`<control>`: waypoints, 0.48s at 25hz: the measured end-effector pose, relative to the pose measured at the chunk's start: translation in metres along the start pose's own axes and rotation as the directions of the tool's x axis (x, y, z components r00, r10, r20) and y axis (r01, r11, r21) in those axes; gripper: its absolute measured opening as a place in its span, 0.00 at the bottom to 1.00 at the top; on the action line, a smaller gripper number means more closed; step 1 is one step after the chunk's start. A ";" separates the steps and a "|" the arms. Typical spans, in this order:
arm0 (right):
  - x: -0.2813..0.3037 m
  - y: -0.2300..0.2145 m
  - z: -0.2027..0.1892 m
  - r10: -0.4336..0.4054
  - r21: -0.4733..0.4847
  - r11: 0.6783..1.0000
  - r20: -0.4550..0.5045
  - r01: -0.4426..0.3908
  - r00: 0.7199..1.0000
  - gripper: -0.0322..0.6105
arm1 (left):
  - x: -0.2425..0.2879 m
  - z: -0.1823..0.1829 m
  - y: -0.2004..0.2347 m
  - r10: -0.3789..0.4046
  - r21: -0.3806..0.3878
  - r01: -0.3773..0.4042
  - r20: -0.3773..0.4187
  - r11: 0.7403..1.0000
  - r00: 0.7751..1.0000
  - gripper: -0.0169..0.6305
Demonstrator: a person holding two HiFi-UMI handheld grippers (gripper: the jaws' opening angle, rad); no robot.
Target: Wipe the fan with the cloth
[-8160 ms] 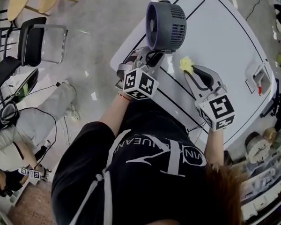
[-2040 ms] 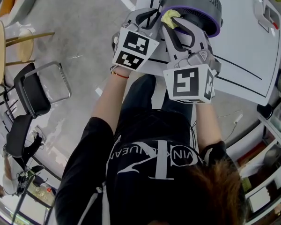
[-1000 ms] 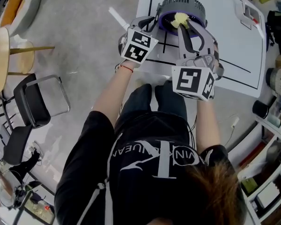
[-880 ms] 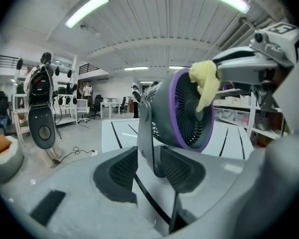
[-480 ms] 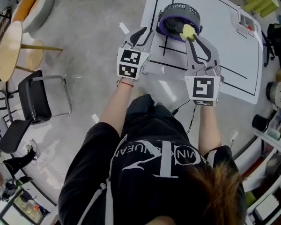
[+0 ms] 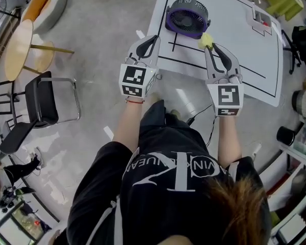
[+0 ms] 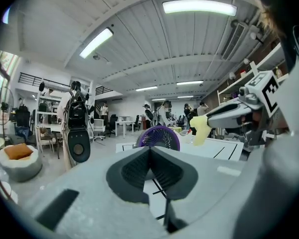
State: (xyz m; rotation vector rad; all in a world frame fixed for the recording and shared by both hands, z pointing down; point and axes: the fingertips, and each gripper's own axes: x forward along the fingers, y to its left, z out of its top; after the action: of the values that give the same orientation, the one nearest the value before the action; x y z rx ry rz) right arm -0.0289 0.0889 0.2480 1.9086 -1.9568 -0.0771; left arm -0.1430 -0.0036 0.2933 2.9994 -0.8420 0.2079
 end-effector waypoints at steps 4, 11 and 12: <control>-0.024 -0.001 -0.010 0.008 0.028 1.000 0.005 -0.008 1.000 0.15 | -0.022 0.007 -0.011 0.038 -0.014 -0.038 0.007 0.999 0.999 0.04; -0.054 0.000 -0.009 0.031 0.056 0.998 0.036 -0.033 0.999 0.15 | -0.055 0.026 -0.020 0.108 -0.038 -0.106 0.043 0.994 0.993 0.04; -0.058 0.000 -0.011 0.033 0.056 0.998 0.038 -0.035 0.999 0.15 | -0.060 0.029 -0.023 0.111 -0.038 -0.109 0.048 0.993 0.993 0.04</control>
State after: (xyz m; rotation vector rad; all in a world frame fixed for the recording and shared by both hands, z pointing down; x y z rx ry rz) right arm -0.0269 0.1476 0.2435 1.9214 -2.0355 -0.0481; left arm -0.1780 0.0455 0.2571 2.9400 -1.0056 0.1195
